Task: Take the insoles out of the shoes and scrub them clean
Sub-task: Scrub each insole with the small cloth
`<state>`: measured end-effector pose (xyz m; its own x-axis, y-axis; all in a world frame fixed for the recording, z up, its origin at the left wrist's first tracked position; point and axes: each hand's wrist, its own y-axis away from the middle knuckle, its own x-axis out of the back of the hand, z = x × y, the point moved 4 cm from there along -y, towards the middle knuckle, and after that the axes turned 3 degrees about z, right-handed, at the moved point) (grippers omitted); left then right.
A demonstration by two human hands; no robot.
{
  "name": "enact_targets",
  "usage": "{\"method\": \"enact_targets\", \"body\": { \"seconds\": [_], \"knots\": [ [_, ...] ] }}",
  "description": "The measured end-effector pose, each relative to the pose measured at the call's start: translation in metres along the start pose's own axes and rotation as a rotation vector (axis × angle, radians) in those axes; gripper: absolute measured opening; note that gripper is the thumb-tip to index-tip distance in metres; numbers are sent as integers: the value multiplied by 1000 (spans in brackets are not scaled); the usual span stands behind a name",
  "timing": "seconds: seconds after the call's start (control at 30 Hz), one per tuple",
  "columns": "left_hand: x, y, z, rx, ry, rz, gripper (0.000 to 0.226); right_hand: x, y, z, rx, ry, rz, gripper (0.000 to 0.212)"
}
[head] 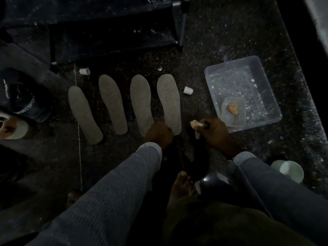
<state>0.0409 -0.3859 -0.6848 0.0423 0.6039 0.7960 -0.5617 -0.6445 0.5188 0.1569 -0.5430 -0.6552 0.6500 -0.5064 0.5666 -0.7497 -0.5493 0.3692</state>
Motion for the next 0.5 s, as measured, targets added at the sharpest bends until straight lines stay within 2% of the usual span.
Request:
{"method": "enact_targets", "body": {
  "seconds": [0.3, 0.43, 0.5],
  "knots": [
    [-21, -20, -6, 105, -39, -106, 51, -38, -19, 13, 21, -41, -36, 36],
    [-28, -15, -3, 87, -60, -95, 49, -42, -15, 14, 9, 19, -9, 35],
    [-31, -14, -3, 99, 1, -98, 42, -43, -15, 18, 10, 38, 6, 30]
  ]
}}
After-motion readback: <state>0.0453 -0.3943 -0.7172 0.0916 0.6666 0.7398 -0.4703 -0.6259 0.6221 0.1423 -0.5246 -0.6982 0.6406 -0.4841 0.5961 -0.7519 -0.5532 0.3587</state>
